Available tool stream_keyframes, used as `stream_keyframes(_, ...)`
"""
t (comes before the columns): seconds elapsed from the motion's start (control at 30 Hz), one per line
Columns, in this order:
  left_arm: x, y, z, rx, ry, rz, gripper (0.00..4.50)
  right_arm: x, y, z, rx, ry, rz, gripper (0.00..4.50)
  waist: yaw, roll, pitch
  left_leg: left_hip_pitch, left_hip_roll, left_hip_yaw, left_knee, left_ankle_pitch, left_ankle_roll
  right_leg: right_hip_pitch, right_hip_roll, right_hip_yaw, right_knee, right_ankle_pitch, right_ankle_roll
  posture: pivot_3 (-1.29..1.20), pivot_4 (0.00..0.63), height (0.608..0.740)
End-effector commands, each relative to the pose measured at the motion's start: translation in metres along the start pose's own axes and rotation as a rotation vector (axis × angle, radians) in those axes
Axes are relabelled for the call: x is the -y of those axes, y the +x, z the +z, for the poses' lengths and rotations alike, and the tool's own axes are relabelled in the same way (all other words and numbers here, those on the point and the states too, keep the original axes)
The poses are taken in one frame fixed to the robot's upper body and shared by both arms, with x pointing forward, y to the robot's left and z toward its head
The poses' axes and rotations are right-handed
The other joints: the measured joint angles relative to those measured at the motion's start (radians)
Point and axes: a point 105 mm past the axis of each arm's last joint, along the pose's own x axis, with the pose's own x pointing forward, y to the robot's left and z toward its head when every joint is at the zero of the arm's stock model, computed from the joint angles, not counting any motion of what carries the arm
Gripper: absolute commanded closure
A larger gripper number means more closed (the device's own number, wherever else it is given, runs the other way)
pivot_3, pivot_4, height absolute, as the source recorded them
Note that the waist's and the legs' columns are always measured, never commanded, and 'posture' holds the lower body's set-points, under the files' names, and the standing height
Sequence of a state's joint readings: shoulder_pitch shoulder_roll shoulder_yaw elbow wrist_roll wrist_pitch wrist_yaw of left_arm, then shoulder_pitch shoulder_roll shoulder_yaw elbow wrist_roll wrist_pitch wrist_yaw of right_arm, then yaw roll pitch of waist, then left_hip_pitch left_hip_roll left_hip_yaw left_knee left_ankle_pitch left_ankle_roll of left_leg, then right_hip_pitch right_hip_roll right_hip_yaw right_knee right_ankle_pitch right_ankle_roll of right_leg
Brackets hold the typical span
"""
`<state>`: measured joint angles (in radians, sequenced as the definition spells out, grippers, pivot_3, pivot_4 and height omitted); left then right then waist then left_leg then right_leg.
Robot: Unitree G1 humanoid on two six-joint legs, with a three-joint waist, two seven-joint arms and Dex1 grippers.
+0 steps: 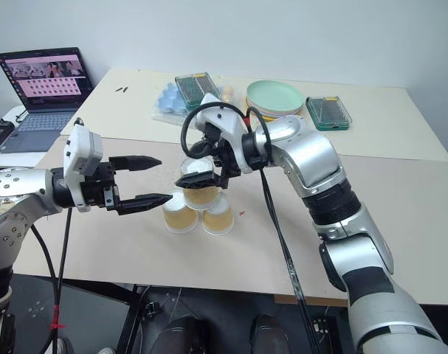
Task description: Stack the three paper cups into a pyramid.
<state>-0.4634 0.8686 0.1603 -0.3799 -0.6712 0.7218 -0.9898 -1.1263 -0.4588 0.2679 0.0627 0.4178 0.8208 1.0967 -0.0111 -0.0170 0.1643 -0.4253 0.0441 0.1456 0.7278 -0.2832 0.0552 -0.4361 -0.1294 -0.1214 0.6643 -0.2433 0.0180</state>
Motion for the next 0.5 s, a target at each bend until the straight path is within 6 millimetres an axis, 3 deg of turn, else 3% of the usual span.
stream_keyframes(0.03,-0.002,-0.006,0.011,0.032,0.047,0.039,0.00,0.001,-0.043,0.059,0.188,-0.057,-0.029,0.08,0.000,0.000,0.000,0.000,0.000,0.000,0.000,0.000,0.000,0.000,0.000,0.000,0.000,0.000,0.000,0.00,0.150,0.706)
stream_keyframes(0.07,-0.003,-0.008,0.011,0.035,0.039,0.057,0.00,0.000,-0.054,0.067,0.230,-0.042,-0.027,0.08,0.000,0.000,0.000,0.000,0.000,0.000,0.000,0.000,0.000,0.000,0.000,0.000,0.000,0.000,0.000,0.00,0.150,0.706)
stream_keyframes(0.1,-0.007,-0.011,0.010,0.046,0.021,0.093,0.00,-0.001,-0.067,0.077,0.286,-0.024,-0.032,0.08,-0.001,0.000,0.000,0.000,0.000,0.000,0.000,0.000,0.000,0.000,0.000,0.000,0.000,0.000,0.000,0.00,0.000,0.706)
stream_keyframes(0.17,-0.020,-0.020,0.007,0.071,-0.020,0.203,0.00,0.002,-0.097,0.095,0.414,0.038,-0.076,0.08,-0.001,0.000,0.000,0.001,0.000,0.000,0.000,0.000,0.000,0.000,0.000,0.000,0.000,0.000,0.000,0.00,0.000,0.706)
stream_keyframes(0.23,-0.033,-0.029,0.003,0.096,-0.044,0.321,0.00,0.013,-0.115,0.096,0.473,0.091,-0.172,0.08,-0.006,0.000,0.000,0.002,0.000,0.000,0.000,0.000,0.000,0.001,0.000,0.000,0.000,0.000,0.000,0.00,0.000,0.706)
stream_keyframes(0.33,-0.055,-0.047,-0.016,0.124,-0.110,0.559,0.00,0.048,-0.135,0.054,0.395,0.175,-0.502,0.08,-0.007,0.000,0.000,0.002,0.001,0.001,0.000,0.000,0.000,0.000,0.000,0.002,0.000,0.000,0.000,0.00,0.000,0.706)
stream_keyframes(0.37,-0.064,-0.055,-0.028,0.120,-0.141,0.672,0.00,0.068,-0.142,0.013,0.244,0.197,-0.714,0.08,-0.005,0.000,0.000,0.001,0.001,0.001,0.000,0.000,0.000,-0.001,0.000,0.002,0.000,0.000,0.000,0.00,0.000,0.706)
stream_keyframes(0.43,-0.074,-0.067,-0.049,0.127,-0.206,0.844,0.00,0.085,-0.157,-0.060,-0.004,0.244,-1.001,0.08,-0.004,0.000,0.000,0.001,0.001,0.001,0.000,0.000,0.000,-0.001,0.000,0.002,0.001,0.000,0.000,0.00,0.000,0.706)
stream_keyframes(0.47,-0.077,-0.072,-0.060,0.123,-0.230,0.911,0.00,0.086,-0.166,-0.091,-0.110,0.257,-1.109,0.08,-0.004,0.000,0.000,0.001,0.001,0.001,0.000,0.000,0.000,-0.001,0.000,0.001,0.001,0.000,0.000,0.00,0.000,0.706)
stream_keyframes(0.5,-0.078,-0.073,-0.064,0.142,-0.261,0.933,0.00,0.085,-0.170,-0.107,-0.140,0.281,-1.157,0.08,-0.003,0.000,0.000,0.001,0.001,0.001,0.000,0.000,0.000,-0.001,0.000,0.001,0.001,0.000,0.000,0.00,0.000,0.706)
